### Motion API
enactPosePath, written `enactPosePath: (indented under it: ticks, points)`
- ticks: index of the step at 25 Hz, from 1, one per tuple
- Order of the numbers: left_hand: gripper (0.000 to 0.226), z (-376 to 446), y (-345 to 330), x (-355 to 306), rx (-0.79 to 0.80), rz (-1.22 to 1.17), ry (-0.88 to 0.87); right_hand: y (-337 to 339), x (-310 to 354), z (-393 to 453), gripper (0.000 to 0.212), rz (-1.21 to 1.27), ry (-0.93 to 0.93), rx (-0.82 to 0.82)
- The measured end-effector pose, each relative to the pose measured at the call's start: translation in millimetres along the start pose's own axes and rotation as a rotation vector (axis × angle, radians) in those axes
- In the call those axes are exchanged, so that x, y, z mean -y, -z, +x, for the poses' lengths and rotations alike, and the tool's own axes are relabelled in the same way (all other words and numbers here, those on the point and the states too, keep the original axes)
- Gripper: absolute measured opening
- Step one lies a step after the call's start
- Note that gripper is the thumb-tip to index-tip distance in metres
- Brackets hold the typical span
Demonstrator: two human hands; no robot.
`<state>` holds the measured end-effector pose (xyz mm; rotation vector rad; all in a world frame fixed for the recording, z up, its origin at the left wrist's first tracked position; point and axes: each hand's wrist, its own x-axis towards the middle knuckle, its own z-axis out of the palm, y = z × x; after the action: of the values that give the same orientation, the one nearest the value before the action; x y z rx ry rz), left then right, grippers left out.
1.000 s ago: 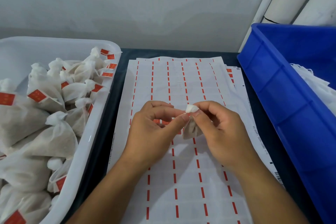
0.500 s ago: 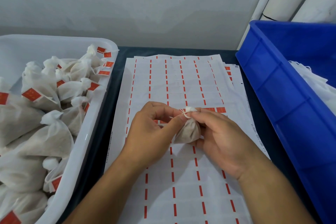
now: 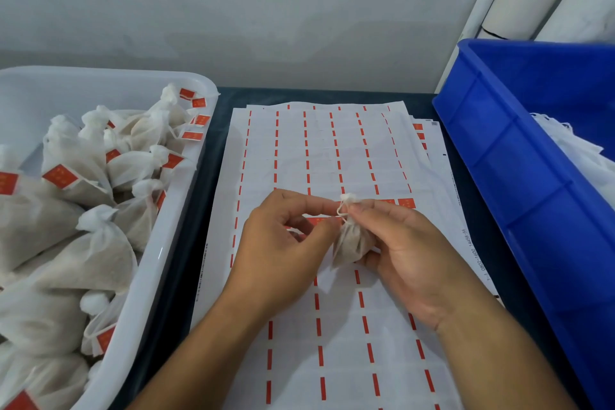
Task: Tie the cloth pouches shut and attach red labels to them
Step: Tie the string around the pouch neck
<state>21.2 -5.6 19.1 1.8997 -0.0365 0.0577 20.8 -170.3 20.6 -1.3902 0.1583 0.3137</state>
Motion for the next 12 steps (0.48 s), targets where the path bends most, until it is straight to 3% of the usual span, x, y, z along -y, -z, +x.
enactPosePath:
  ticks: [12]
  points:
    - [0.008, 0.2, -1.8, -3.0, -0.084, -0.026, 0.060, -8.2, 1.6, -5.4, 0.021, -0.343, 0.200, -0.125]
